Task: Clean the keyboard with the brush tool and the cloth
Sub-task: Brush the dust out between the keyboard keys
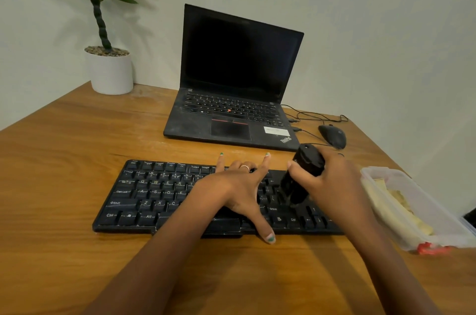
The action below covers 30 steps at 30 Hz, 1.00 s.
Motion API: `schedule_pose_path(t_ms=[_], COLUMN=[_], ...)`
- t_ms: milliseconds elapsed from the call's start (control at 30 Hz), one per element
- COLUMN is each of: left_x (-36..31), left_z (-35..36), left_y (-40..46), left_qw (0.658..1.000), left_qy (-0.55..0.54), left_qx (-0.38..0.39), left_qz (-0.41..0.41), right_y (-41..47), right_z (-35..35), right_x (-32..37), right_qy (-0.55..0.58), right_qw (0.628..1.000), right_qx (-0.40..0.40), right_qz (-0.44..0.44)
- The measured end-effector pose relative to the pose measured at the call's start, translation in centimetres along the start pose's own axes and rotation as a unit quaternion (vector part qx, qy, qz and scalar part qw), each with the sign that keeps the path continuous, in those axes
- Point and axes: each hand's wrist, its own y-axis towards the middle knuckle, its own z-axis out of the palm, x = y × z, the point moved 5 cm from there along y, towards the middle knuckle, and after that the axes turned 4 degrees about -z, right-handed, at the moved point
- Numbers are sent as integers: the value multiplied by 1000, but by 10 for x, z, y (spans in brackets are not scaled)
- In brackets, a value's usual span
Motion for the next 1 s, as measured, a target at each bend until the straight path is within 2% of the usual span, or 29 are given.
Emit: schedule_pose_path(t_ms=[100, 200, 333, 467, 633, 767, 900, 1000], left_x=[0, 0, 0, 0, -1, 0, 0, 0], left_z=[-1, -1, -1, 0, -1, -1, -1, -2], left_y=[0, 0, 0, -1, -2, -1, -1, -1], left_qw=[1000, 1000, 1000, 1000, 1000, 1000, 1000, 1000], left_qy=[0, 2, 2, -2, 3, 2, 3, 5], left_qx=[-1, 2, 2, 3, 7, 4, 2, 1], left_qz=[1, 1, -1, 0, -1, 0, -1, -1], right_y=[-1, 3, 2, 10, 5, 11, 10, 14], right_z=[4, -2, 4, -2, 8, 0, 5, 3], right_x=[1, -7, 1, -4, -1, -7, -1, -5], right_qy=[59, -8, 15, -35, 100, -4, 41, 0], right_qw=[997, 1000, 999, 999, 990, 1000, 998, 1000], right_qx=[50, -7, 44, -2, 96, 6, 53, 19], right_qz=[14, 17, -8, -8, 31, 18, 5, 1])
